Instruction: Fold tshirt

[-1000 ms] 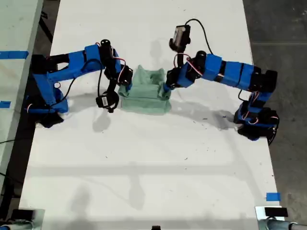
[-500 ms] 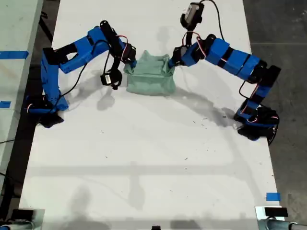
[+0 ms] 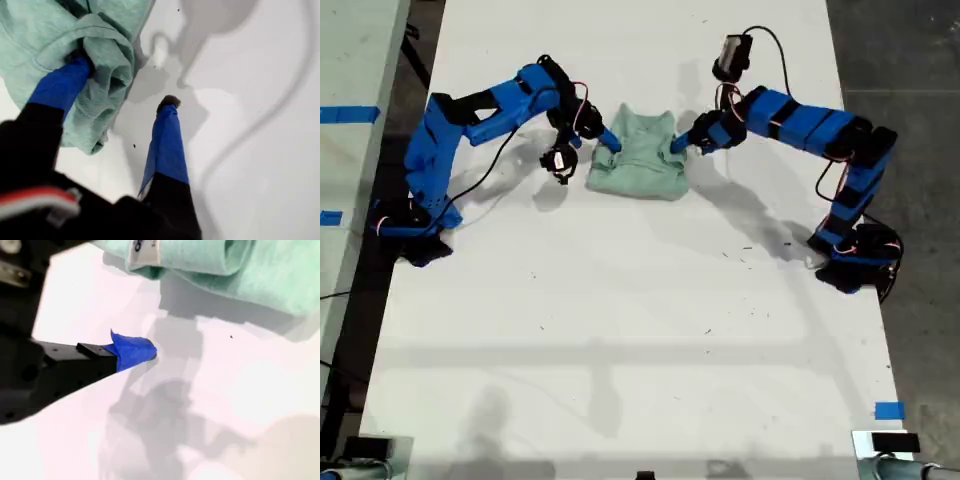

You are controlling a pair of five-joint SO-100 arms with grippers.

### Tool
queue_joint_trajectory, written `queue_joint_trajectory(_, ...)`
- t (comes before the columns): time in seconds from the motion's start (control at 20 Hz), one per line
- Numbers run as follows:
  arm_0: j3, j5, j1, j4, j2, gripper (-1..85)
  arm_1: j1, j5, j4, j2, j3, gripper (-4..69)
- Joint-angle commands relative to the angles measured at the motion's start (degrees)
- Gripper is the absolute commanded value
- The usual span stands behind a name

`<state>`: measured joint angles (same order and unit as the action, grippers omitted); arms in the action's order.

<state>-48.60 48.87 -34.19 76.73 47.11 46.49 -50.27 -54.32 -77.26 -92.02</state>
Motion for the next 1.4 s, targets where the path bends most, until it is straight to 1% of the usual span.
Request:
queue_joint_trajectory(0.0,1.85,-1.41,-0.62,3.16,7.21,35.2,0.26,0.35,-1.14,-5.01,0.09,30.9)
queue_joint_trajectory(0.15,1.32,-1.67,0.26,9.76,18.11,34.2,-0.53,1.23,-7.82,-16.26,-0.53,30.3)
queue_joint_trajectory(0.3,-3.43,-3.87,3.08,14.59,30.67,33.4,-1.93,2.64,-12.83,-33.93,-7.65,25.1)
queue_joint_trajectory(0.35,-7.56,-4.39,4.75,14.59,35.16,32.7,-2.64,3.52,-14.15,-40.34,-11.43,23.1)
queue_joint_trajectory(0.45,-22.32,-7.12,8.96,10.20,46.93,25.3,-4.31,6.77,-15.82,-53.96,-21.53,19.5)
queue_joint_trajectory(0.5,-31.64,-8.17,11.43,6.33,53.96,18.0,-5.45,9.05,-16.61,-60.91,-27.07,17.7)
queue_joint_trajectory(0.55,-40.78,-10.72,14.06,3.16,60.73,10.4,-7.03,11.25,-17.31,-68.12,-32.61,14.1)
queue_joint_trajectory(0.6,-50.01,-13.97,16.44,0.09,67.41,5.6,-8.79,13.97,-17.84,-74.97,-37.97,10.0)
queue_joint_trajectory(0.65,-58.54,-18.02,18.54,-1.76,72.77,3.5,-10.99,16.96,-18.19,-81.30,-43.24,8.1)
queue_joint_trajectory(0.7,-66.18,-22.06,21.09,-3.16,76.90,3.5,-13.80,20.13,-17.40,-87.36,-48.16,6.3)
queue_joint_trajectory(0.75,-74.53,-25.58,23.73,-6.42,81.12,3.3,-18.11,23.64,-15.38,-91.85,-52.03,5.2)
queue_joint_trajectory(0.85,-92.02,-32.34,29.00,-14.94,91.85,0.3,-23.20,31.38,-13.71,-98.17,-60.03,3.0)
queue_joint_trajectory(0.9,-99.76,-36.47,31.38,-18.11,98.35,0.1,-26.02,34.54,-12.92,-100.81,-64.07,0.8)
queue_joint_trajectory(0.95,-105.38,-40.17,33.22,-18.90,104.15,0.1,-28.12,37.71,-12.66,-103.54,-67.76,-0.8)
queue_joint_trajectory(1.05,-112.06,-44.47,34.28,-17.05,110.21,0.7,-29.62,43.15,-14.85,-111.88,-75.32,-1.7)
queue_joint_trajectory(1.1,-115.31,-44.65,34.54,-18.54,113.55,0.4,-29.79,46.14,-16.08,-116.10,-79.37,-1.6)
queue_joint_trajectory(1.15,-121.29,-44.65,34.28,-21.62,119.00,0.1,-30.50,50.45,-16.52,-114.08,-79.89,-1.5)
queue_joint_trajectory(1.2,-124.98,-44.82,32.52,-16.96,126.12,0.1,-31.20,51.86,-16.61,-113.47,-79.80,-1.2)
queue_joint_trajectory(1.3,-124.54,-45.00,32.78,-3.43,135.79,0.1,-31.29,55.11,-16.26,-115.58,-79.98,0.3)
queue_joint_trajectory(1.35,-124.54,-44.47,32.96,3.52,143.17,1.0,-29.79,53.79,-16.26,-115.58,-79.98,0.6)
